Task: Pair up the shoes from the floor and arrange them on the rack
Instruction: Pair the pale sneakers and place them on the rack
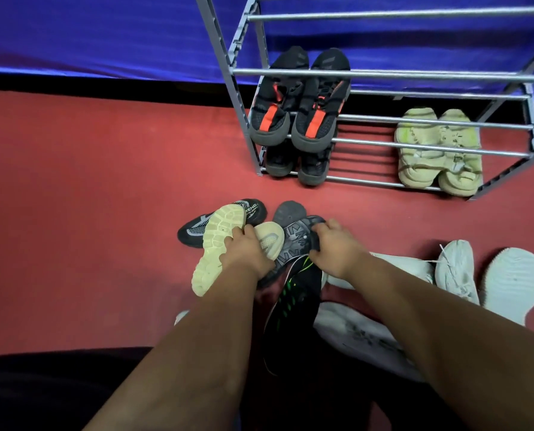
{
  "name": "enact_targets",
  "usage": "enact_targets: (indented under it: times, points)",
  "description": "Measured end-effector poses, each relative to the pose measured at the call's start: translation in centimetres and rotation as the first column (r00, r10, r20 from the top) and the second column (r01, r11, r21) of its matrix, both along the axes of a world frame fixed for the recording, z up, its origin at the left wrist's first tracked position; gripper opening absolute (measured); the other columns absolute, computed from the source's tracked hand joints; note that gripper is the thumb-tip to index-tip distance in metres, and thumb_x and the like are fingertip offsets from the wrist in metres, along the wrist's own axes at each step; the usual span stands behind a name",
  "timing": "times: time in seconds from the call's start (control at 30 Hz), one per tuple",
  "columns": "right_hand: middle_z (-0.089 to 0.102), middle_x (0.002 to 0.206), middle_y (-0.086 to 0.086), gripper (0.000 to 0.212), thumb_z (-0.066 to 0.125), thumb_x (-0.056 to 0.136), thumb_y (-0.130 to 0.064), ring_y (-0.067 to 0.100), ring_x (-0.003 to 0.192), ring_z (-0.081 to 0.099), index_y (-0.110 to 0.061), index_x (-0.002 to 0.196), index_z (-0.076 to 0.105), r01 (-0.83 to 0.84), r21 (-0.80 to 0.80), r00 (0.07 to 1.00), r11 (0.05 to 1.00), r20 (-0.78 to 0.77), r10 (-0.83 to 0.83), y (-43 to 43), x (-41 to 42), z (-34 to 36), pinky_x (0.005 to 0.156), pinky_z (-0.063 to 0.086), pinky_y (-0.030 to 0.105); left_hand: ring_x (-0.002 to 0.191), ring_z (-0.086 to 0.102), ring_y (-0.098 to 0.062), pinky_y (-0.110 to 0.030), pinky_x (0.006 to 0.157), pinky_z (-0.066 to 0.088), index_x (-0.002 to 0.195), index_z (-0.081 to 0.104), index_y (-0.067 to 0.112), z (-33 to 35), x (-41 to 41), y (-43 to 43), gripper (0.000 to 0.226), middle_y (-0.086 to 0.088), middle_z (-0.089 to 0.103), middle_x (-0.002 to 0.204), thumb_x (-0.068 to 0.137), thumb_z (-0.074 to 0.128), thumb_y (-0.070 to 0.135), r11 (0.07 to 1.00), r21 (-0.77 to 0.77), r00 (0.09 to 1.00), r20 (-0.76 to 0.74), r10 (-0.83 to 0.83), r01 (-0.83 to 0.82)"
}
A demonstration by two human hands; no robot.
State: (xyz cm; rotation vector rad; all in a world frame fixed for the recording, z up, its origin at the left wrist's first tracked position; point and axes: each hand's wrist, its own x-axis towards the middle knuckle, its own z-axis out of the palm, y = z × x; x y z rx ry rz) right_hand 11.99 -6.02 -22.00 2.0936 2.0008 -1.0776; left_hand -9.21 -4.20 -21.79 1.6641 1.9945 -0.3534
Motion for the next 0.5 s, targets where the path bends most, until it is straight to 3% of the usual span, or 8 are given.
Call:
enact_targets:
  times: [0.07,0.13,0.27,0.37,0.43,0.5]
  points:
    - [0.055,0.132,0.013,0.059,0.067,0.089,-0.034,0.038,0.122,0.058,-0.015,0.144,0.054,0.026,0.006,1.0,1.0,-0.017,-0.026,0.5,0.1,0.1,0.105,0.048,0.039,0.123,0.044,-0.033,-0.049,0.099,0.05,0.131,0.045,0.02,0.0,0.1,-0.1,0.085,-0.007,0.046,0.131,0.063,0.086,0.048,1.0,0.01,0.997,0.07,0.015,-0.016]
    - [0.065,0.125,0.012,0.051,0.069,0.09,-0.029,0.033,0.117,0.064,-0.013,0.137,0.059,0.123,-0.058,0.983,0.991,-0.129,-0.13,1.2,0.1,0.3,0.102,0.051,0.037,0.116,0.05,-0.033,-0.046,0.097,0.05,0.125,0.051,0.021,0.5,0.1,0.2,0.078,-0.006,0.055,0.122,0.061,0.083,0.052,0.997,0.019,0.978,0.193,0.075,-0.08]
    - [0.074,0.097,0.003,0.016,0.07,0.094,-0.026,0.029,0.097,0.073,-0.015,0.106,0.069,0.279,-0.223,0.836,0.934,-0.422,-0.351,2.0,-0.5,0.7,0.098,0.056,0.051,0.101,0.064,-0.026,-0.038,0.092,0.054,0.12,0.058,0.021,2.2,0.6,1.9,0.072,-0.001,0.066,0.11,0.064,0.085,0.057,0.951,0.034,0.854,0.45,0.261,-0.308]
    - [0.071,0.091,0.002,0.029,0.067,0.098,-0.03,0.021,0.085,0.067,-0.004,0.11,0.072,0.214,-0.23,0.856,0.949,-0.424,-0.296,1.7,-0.6,1.3,0.096,0.055,0.049,0.095,0.069,-0.02,-0.038,0.09,0.059,0.12,0.062,0.018,3.1,1.7,2.8,0.066,0.0,0.072,0.11,0.077,0.081,0.064,0.879,-0.082,0.66,0.629,0.411,-0.469]
    - [0.076,0.097,0.001,0.034,0.063,0.1,-0.04,0.019,0.088,0.071,-0.01,0.113,0.072,0.211,-0.23,0.859,0.95,-0.421,-0.293,1.3,-0.3,1.2,0.093,0.056,0.042,0.097,0.071,-0.02,-0.039,0.082,0.065,0.13,0.062,0.014,3.4,2.3,3.2,0.071,-0.005,0.071,0.115,0.085,0.071,0.068,0.8,-0.256,0.475,0.693,0.543,-0.542]
    - [0.078,0.095,0.004,0.035,0.06,0.101,-0.047,0.02,0.087,0.073,-0.016,0.115,0.068,0.239,-0.227,0.863,0.944,-0.395,-0.314,0.8,0.2,1.2,0.084,0.056,0.034,0.096,0.071,-0.02,-0.033,0.076,0.066,0.126,0.06,0.009,3.5,2.8,3.2,0.053,-0.007,0.069,0.115,0.099,0.064,0.055,0.74,-0.375,0.343,0.708,0.618,-0.559]
